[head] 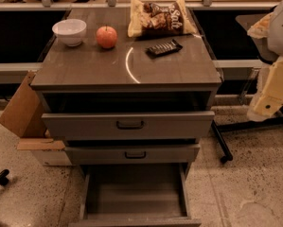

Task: Close bottom drawer

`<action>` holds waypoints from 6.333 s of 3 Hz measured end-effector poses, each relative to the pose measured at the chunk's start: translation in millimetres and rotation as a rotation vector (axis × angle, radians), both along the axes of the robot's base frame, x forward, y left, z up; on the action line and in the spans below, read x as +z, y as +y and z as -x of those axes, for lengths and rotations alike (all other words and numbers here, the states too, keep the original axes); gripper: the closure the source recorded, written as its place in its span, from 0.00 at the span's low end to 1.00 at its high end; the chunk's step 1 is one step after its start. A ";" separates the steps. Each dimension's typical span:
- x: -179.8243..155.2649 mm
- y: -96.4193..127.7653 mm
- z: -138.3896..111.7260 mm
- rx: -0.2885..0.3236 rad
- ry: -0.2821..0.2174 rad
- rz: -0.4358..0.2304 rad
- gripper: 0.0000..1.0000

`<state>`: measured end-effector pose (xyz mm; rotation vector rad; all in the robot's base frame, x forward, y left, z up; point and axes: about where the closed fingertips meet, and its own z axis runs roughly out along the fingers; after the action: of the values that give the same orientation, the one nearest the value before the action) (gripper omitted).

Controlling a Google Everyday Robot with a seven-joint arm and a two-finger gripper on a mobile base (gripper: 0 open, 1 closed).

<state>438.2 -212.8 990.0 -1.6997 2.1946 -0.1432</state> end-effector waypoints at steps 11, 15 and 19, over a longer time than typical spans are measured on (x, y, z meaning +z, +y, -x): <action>-226.6 58.8 32.6 0.480 0.073 -0.157 0.00; -318.6 66.7 43.3 0.587 0.124 -0.133 0.00; -481.8 95.5 65.4 0.666 0.278 -0.176 0.00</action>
Offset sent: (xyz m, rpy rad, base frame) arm 0.0064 0.0205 -0.0495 0.0909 0.0343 0.1193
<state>372.9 -117.3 508.2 -2.3373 1.6169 0.4638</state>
